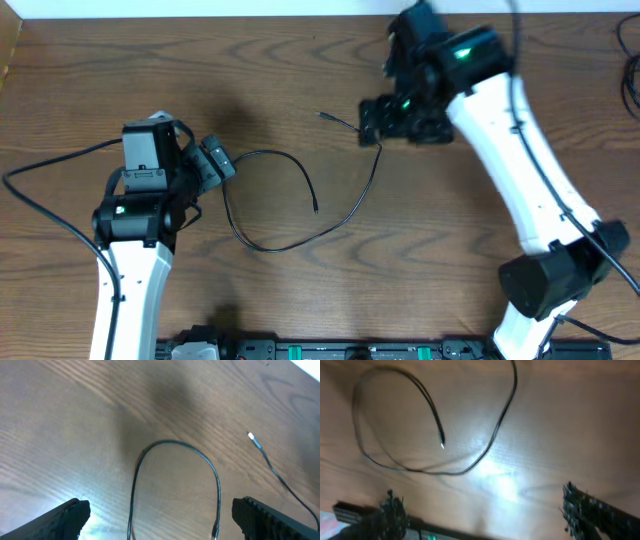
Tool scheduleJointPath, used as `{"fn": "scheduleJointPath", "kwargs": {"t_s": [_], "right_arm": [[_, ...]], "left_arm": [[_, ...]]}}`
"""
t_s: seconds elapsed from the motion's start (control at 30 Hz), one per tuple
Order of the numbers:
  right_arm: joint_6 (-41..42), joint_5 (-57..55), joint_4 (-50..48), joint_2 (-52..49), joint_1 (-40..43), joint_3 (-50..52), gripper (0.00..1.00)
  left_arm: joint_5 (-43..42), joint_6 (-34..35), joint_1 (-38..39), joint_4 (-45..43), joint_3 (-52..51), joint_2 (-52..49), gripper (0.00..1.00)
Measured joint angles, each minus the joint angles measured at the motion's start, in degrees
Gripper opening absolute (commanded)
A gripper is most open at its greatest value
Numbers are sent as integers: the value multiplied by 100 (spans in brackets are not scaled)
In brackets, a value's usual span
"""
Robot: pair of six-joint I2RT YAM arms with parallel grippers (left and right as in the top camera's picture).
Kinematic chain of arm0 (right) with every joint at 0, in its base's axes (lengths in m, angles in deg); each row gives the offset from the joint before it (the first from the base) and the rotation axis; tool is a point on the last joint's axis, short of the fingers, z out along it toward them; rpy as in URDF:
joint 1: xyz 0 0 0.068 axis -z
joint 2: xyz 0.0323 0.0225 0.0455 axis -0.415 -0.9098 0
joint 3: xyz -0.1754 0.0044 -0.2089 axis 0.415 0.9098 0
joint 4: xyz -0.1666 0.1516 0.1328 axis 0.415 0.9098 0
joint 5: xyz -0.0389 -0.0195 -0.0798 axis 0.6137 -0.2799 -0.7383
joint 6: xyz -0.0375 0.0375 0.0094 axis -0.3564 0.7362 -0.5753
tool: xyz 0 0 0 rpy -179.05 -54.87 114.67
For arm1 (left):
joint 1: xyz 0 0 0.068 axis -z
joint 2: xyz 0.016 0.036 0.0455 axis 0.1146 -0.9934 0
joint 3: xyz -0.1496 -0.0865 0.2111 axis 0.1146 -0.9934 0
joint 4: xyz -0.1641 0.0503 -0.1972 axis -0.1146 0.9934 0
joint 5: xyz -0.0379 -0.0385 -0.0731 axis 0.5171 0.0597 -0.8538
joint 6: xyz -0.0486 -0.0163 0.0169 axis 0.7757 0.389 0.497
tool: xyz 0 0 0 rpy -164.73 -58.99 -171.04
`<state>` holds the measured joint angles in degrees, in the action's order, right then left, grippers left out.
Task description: Untangle cables
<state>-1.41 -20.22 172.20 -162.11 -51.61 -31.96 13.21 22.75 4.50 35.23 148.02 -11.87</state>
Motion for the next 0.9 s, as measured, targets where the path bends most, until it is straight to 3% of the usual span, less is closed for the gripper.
{"fn": "scheduleJointPath", "kwargs": {"t_s": [0.23, 0.47, 0.9], "right_arm": [[658, 28, -1213, -9, -793, 1602, 97], [824, 31, -2898, -22, -1526, 2730, 90], [1547, -564, -2577, 229, -1650, 2911, 99]], "left_arm": [[-2, 0, -9, 87, 0, 7, 98], [-2, 0, -7, 90, 0, 7, 98], [0, 0, -7, 87, 0, 4, 98]]}}
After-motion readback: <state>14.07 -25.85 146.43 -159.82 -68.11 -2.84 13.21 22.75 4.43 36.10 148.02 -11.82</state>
